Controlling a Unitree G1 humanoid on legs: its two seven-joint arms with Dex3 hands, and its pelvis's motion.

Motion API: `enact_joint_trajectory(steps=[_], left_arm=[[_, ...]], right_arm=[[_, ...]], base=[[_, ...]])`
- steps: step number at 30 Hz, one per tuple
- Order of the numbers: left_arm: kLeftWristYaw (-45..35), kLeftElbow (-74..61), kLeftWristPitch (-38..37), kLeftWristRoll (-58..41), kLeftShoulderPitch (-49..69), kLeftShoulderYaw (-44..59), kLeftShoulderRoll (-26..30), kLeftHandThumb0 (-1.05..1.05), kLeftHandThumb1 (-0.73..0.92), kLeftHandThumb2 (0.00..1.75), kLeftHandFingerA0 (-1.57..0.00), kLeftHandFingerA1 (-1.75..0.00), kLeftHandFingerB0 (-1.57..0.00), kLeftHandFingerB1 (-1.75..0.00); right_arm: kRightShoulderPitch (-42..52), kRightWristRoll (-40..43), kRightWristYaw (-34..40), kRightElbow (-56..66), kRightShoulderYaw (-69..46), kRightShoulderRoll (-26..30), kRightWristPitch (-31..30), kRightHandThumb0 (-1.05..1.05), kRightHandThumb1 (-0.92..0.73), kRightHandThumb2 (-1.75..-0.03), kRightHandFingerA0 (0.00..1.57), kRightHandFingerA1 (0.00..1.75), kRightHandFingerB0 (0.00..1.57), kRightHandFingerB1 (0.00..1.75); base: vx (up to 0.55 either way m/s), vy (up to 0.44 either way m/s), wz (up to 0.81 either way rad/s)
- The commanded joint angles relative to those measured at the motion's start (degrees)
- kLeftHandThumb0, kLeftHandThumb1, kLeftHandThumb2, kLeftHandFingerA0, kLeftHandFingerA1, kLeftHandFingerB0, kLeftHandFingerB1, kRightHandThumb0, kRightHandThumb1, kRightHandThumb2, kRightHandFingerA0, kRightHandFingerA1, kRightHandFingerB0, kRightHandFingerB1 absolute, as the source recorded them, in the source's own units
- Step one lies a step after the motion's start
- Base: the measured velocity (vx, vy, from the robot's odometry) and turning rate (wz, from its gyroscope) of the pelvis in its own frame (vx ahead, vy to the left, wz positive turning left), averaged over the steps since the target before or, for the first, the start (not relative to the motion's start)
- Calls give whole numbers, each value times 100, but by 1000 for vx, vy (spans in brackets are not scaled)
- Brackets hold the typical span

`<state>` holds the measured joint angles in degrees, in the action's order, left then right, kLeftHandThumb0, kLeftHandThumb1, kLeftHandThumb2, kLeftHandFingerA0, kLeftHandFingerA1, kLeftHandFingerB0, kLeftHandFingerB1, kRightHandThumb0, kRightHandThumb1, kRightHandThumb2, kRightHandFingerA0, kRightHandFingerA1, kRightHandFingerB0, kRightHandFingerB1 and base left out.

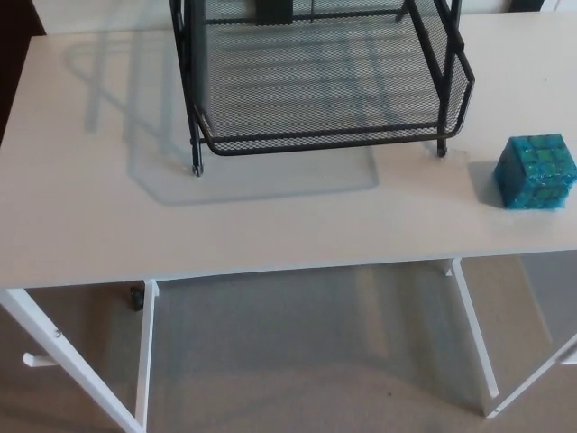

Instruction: The robot walks towards a desk on which a file tray is kept in the middle and a cube is kept to its right. The robot lifts the cube using its right hand and places it on the file tray.

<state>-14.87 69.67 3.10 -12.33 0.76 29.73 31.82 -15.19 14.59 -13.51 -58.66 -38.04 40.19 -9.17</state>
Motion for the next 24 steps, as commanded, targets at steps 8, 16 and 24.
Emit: enact_joint_trajectory(steps=[8, 16, 24], left_arm=[[208, -40, -214, 37, -32, -87, 116, -105, 66, 141, -50, -137, -20, -119], [-31, -113, -329, 137, -204, -275, 125, -105, 84, 95, -37, -173, -14, -173], [65, -77, -293, 45, -73, -273, 114, -105, 63, 140, -55, -137, -26, -122]], right_arm=[[-785, -912, -861, 3158, 2268, 702, 89, -63, -40, -81, 19, 55, 3, 23], [-1379, -1410, -1629, 3336, 3649, 714, 89, -72, -47, -84, 12, 46, 0, 18], [-2226, -1956, -1828, 2955, 4812, 540, -265, -64, -59, -58, 6, 36, 0, 18]], base=[[0, 0, 0], [0, 0, 0], [0, 0, 0]])
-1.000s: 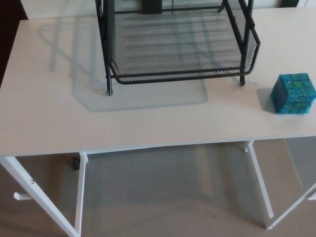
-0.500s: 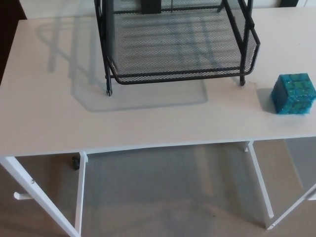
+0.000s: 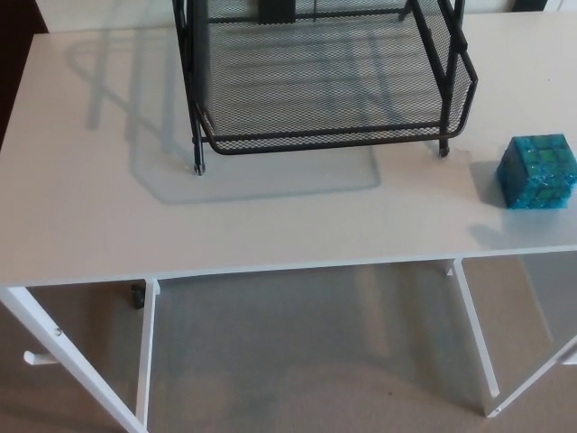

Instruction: The robot walks towards a desk on which a file tray is kept in the middle and a cube is kept to its right. The robot lifts the cube using its right hand and places it on the file tray.

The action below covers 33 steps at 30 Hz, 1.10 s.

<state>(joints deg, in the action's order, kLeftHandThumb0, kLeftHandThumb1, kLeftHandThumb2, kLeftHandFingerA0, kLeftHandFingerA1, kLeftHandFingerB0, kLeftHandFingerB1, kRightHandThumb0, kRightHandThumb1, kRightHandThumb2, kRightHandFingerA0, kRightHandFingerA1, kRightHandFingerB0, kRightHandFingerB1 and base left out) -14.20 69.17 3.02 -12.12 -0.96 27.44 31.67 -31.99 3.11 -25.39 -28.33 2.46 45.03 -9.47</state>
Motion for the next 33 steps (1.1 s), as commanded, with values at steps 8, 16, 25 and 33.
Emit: enact_joint_trajectory(steps=[8, 16, 25, 33], left_arm=[[-43, -24, -311, 58, 130, -136, 133, -105, 88, 94, -41, -167, -18, -162], [-2, 45, -344, 128, 146, -306, 164, -105, 82, 100, -50, -157, -17, -168], [10, 24, -350, 211, 127, -526, 221, -105, 71, 135, -70, -142, -36, -137], [9, -46, -352, 302, 153, -721, 248, -105, 85, 102, -68, -144, -23, -163]], right_arm=[[-1056, -1454, -332, -700, 1528, -148, 214, -70, -44, -85, 1, 23, 0, 23], [-1435, -1963, 35, -1509, 2009, -395, 686, -70, -43, -84, 7, 51, 0, 32], [-1849, -2465, 222, -2200, 2340, -692, 1097, -74, -45, -84, 1, 47, 0, 27], [-2345, -2905, 330, -2866, 2586, -1089, 943, -75, -48, -88, 7, 50, 0, 25]], base=[[0, 0, 0], [0, 0, 0], [0, 0, 0], [0, 0, 0]])
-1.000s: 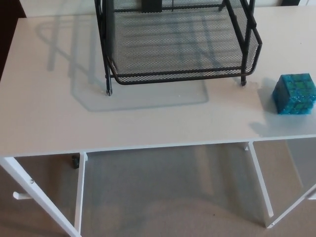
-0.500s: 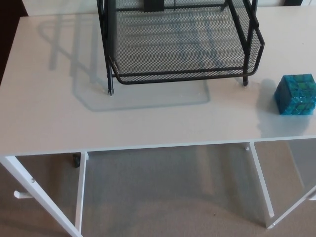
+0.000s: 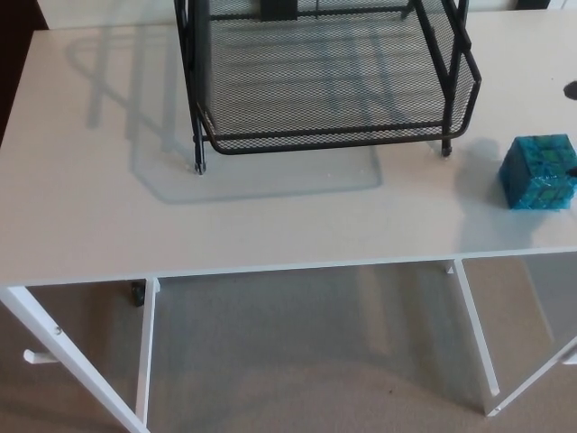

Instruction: The robot walks towards a desk on which a file tray is kept in the middle and a cube is kept to its right. The robot lifts the cube using its right hand and places it on the file tray.

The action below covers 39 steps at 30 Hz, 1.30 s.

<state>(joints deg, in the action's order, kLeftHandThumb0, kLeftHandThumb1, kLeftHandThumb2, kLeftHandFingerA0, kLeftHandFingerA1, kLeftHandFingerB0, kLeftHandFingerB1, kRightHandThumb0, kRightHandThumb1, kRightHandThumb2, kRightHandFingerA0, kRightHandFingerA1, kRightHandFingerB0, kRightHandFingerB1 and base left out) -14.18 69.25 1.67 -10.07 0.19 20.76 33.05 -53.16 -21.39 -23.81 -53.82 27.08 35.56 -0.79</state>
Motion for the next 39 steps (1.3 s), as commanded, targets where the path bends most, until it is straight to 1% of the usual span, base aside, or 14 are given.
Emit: enact_joint_trajectory(steps=[1, 11, 12, 15, 19, 20, 24, 26, 27, 29, 34, 35, 36, 39], left_arm=[[19, -50, -219, 103, 40, -55, 111, -105, 87, 100, -65, -146, -24, -156], [54, -46, -238, 149, 79, -74, 100, -105, 86, 101, -70, -146, -26, -158], [37, -48, -225, 146, 76, -75, 103, -105, 87, 100, -71, -144, -26, -157], [16, -52, -245, 161, 83, -101, 108, -105, 67, 142, -76, -137, -39, -133], [20, 52, -283, 161, 42, -103, 113, -105, 85, 100, -71, -143, -27, -158], [13, 35, -266, 158, 41, -106, 118, -105, 67, 141, -76, -137, -40, -132], [42, 32, -253, 182, 8, -140, 118, -105, 67, 142, -77, -138, -40, -133], [22, 21, -279, 196, 22, -164, 121, -105, 86, 102, -73, -143, -29, -157], [52, -15, -252, 195, 30, -171, 115, -105, 67, 142, -78, -138, -43, -134], [39, -27, -264, 192, 58, -177, 120, -105, 86, 104, -74, -143, -28, -162], [5, -2, -297, 159, 110, -149, 137, -105, 69, 141, -75, -139, -40, -135], [40, 5, -314, 188, 113, -172, 139, -105, 87, 102, -71, -144, -29, -158], [65, -8, -308, 171, 115, -152, 138, -105, 67, 142, -76, -139, -41, -135], [66, -40, -343, 173, 127, -155, 137, -105, 88, 101, -69, -144, -29, -155]], right_arm=[[-272, -508, 194, -402, 153, -187, 59, -74, -62, -59, 12, 46, 0, 26], [-291, -1086, 222, -1055, 682, -423, -81, -81, -49, -89, 9, 56, 0, 23], [-270, -1184, 316, -1072, 761, -421, -39, -81, -62, -59, 16, 55, 0, 21], [-257, -1282, 344, -1086, 844, -442, -97, -79, -62, -59, 17, 55, 0, 26], [-166, -1198, 336, -1094, 714, -521, -232, -77, -60, -59, 17, 61, 0, 25], [-153, -1187, 303, -1088, 694, -534, -228, -76, -61, -59, 16, 60, 0, 22], [-75, -1445, 429, -1022, 890, -511, -48, -87, -53, -92, 25, 63, 0, 18], [-60, -1221, 317, -1046, 691, -618, -152, -77, -60, -61, 16, 62, 0, 19], [-18, -1203, 440, -1033, 639, -680, -157, -78, -61, -59, 18, 64, 0, 21], [25, -1229, 436, -991, 599, -683, -161, -77, -61, -60, 14, 60, 0, 17], [62, -1375, 645, -870, 612, -760, -206, -96, -57, -91, 16, 61, 0, 8], [36, -1383, 615, -888, 616, -772, -221, -96, -57, -91, 14, 61, 0, 8], [87, -1431, 706, -783, 629, -732, -214, -82, -62, -60, 19, 66, 0, 16], [87, -1486, 713, -721, 638, -711, -233, -83, -62, -61, 18, 62, 0, 15]], base=[[0, 0, 0], [0, 0, 0], [0, 0, 0], [0, 0, 0], [0, 0, 0], [0, 0, 0], [0, 0, 0], [0, 0, 0], [0, 0, 0], [0, 0, 0], [0, 0, 0], [0, 0, 0], [0, 0, 0], [0, 0, 0]])
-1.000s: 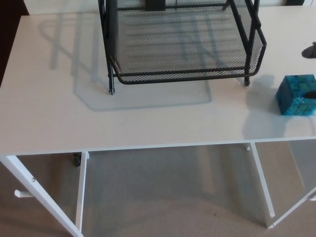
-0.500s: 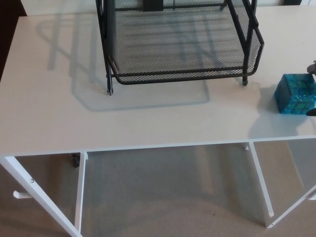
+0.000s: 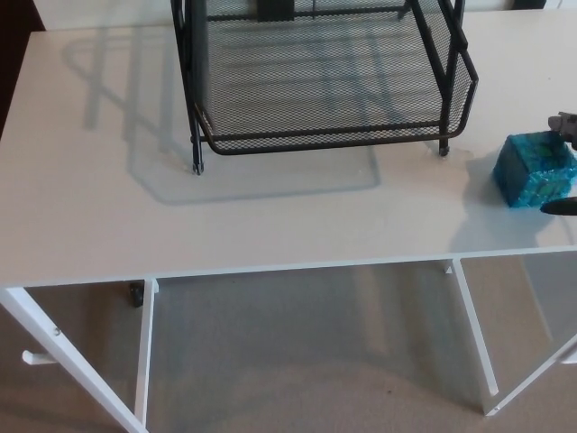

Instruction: The robot walks towards a desk on which a file tray is kept in the middle and a cube is kept to its right. The robot lifts the cube using its right hand and places it on the file tray.

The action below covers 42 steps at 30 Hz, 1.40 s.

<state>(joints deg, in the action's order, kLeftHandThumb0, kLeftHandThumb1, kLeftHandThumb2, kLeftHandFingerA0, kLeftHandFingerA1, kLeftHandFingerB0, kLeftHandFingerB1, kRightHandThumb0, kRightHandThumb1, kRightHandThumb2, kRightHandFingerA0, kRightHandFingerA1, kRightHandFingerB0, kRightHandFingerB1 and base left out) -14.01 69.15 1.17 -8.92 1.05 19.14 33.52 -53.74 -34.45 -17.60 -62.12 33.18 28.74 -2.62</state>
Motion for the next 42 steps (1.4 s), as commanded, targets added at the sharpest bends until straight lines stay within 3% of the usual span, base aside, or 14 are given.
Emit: enact_joint_trajectory(steps=[1, 3, 8, 10, 21, 23, 24, 27, 29, 32, 35, 37, 38, 42], left_arm=[[38, -90, -269, 43, 42, 12, 88, -105, 86, 103, -69, -143, -27, -160], [10, -98, -285, 45, 53, 8, 91, -105, 87, 103, -68, -144, -26, -161], [42, -48, -259, 11, -14, 34, 26, -105, 86, 103, -68, -144, -27, -161], [24, -33, -287, 14, -14, 32, 16, -105, 85, 103, -68, -144, -27, -161], [35, 40, -360, 30, -14, 2, -105, -105, 85, 102, -71, -143, -38, -154], [22, 30, -408, 63, 0, -30, -108, -105, 65, 142, -76, -137, -44, -135], [-12, 13, -391, 54, 4, -30, -103, -105, 83, 103, -74, -140, -32, -159], [30, 35, -358, 85, -23, -60, -92, -105, 68, 140, -76, -137, -44, -135], [15, 31, -355, 86, -28, -72, -77, -105, 85, 102, -70, -142, -40, -152], [43, 30, -320, 134, -71, -128, -47, -105, 68, 140, -76, -135, -45, -132], [76, 8, -321, 179, -86, -179, -35, -105, 86, 103, -73, -137, -34, -151], [73, 34, -343, 202, -96, -209, -33, -105, 68, 141, -78, -132, -45, -129], [78, 47, -335, 191, -108, -204, -35, -105, 85, 103, -73, -137, -34, -151], [52, 61, -353, 223, -94, -240, -1, -105, 84, 102, -70, -139, -39, -148]], right_arm=[[120, -62, 16, 71, -77, -37, -9, -92, -54, -91, 20, 64, 0, 9], [151, 13, 137, 60, -189, -73, 44, -85, -61, -59, 24, 83, 0, 21], [130, 28, 158, 165, -326, -209, -83, -93, -54, -91, 22, 64, 0, 10], [149, -10, 256, 215, -357, -277, -167, -87, -63, -60, 30, 67, 0, 23], [783, 383, 982, 693, -1244, -969, -978, -51, -65, -60, 46, 58, 12, 24], [898, 261, 1233, 729, -1261, -1045, -1018, -30, -48, -95, 56, 81, 0, 45], [957, 28, 1332, 773, -1094, -1039, -1104, -32, -70, -62, 59, 102, 17, 27], [945, -414, 1570, 508, -641, -944, -1059, -16, -72, -62, 60, 130, 27, 35], [929, -511, 1620, 444, -459, -879, -1016, -20, -70, -62, 70, 132, 36, 35], [944, -1094, 1570, 314, 284, -458, -788, -28, -68, -62, 74, 134, 46, 46], [872, -1367, 1376, 244, 776, -281, -753, -46, -38, -70, 84, 134, 68, 72], [909, -1490, 1373, 309, 1008, -166, -795, -30, -45, -56, 77, 148, 74, 60], [937, -1503, 1480, 310, 1065, -158, -838, -27, -47, -56, 80, 148, 75, 59], [1129, -1294, 2168, 367, 1012, -171, -758, -34, -70, -64, 72, 156, 64, 70]], base=[[0, 0, 0], [0, 0, 0], [0, 0, 0], [0, 0, 0], [0, 0, 0], [0, 0, 0], [0, 0, 0], [0, 0, 0], [0, 0, 0], [0, 0, 0], [0, 0, 0], [0, 0, 0], [13, 0, 6], [9, -3, 3]])
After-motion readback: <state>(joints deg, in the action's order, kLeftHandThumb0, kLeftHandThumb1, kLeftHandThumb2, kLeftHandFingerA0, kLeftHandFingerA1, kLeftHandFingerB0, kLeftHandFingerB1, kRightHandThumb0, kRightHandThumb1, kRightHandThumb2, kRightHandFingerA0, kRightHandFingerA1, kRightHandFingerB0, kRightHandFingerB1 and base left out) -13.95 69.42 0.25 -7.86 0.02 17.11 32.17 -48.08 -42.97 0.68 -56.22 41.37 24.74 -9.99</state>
